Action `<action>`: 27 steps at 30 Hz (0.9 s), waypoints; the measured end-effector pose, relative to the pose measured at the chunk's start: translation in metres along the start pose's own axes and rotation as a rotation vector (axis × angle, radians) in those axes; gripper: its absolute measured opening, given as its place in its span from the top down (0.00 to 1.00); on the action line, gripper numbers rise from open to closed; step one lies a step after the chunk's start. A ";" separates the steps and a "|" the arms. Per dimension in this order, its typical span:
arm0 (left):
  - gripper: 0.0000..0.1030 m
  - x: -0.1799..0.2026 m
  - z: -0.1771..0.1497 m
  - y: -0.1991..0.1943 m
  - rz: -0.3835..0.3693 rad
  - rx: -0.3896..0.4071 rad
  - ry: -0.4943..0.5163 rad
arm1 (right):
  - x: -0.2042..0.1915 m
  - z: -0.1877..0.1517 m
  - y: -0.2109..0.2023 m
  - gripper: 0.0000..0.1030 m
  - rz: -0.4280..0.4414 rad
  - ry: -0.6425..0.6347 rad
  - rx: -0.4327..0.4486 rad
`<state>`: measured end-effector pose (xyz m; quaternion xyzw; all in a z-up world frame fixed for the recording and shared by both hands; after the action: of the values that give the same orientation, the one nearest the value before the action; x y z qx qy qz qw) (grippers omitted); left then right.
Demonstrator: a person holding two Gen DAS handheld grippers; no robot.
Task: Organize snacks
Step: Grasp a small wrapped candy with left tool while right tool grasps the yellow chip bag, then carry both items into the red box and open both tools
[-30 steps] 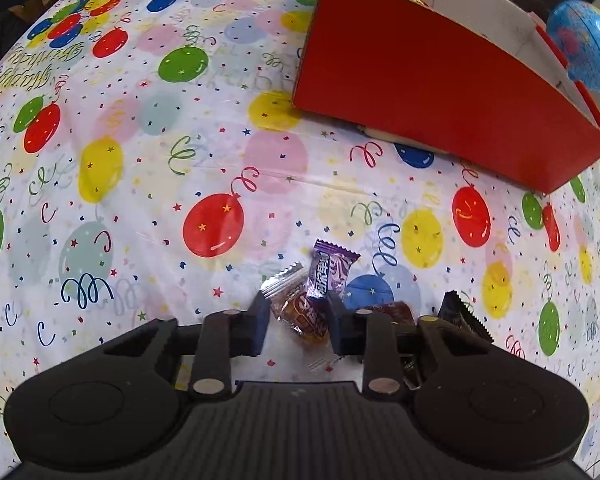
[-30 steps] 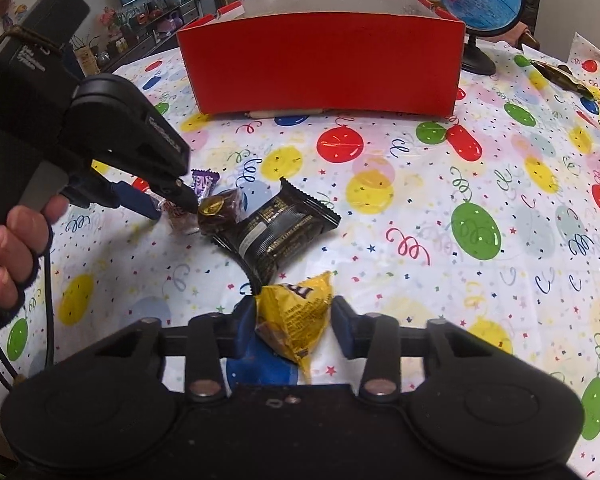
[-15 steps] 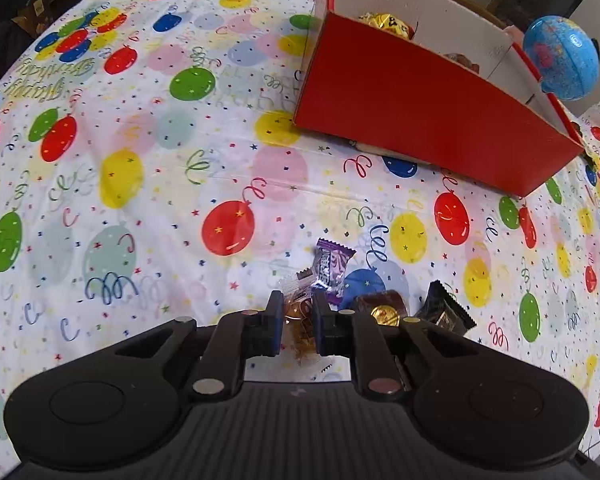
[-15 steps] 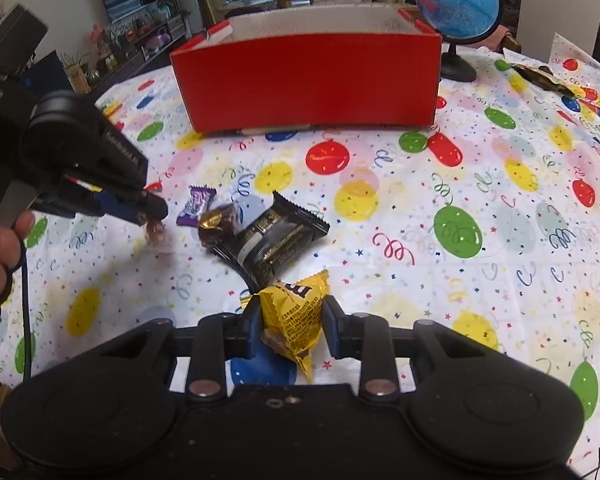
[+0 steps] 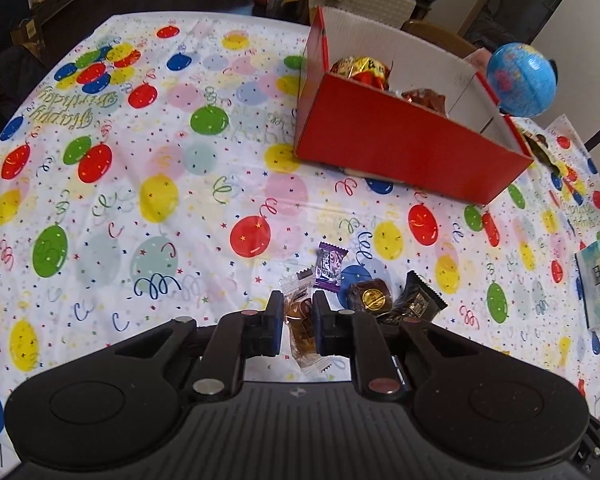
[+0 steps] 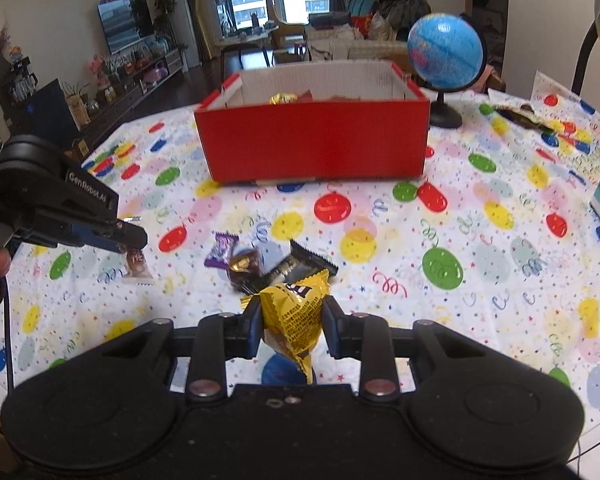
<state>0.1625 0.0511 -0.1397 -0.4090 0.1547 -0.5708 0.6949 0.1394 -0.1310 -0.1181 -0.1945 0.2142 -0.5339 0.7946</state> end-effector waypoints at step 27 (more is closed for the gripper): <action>0.86 0.064 0.125 -0.033 -0.062 0.241 0.144 | 0.013 0.152 0.035 0.72 0.005 -0.080 0.212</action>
<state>0.2446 0.0407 -0.0219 -0.2851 0.1218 -0.6343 0.7082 0.2540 -0.1188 -0.0119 -0.1297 0.1251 -0.5436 0.8198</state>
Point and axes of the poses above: each gripper's, at about its wrist camera, not at the fingertips, and y roughly the way its jaws point, x to its right, z to its top, the point moved 8 cm from there along y, roughly the way its jaws point, and after that the axes turned 14 degrees about x, right-handed, at the moved point
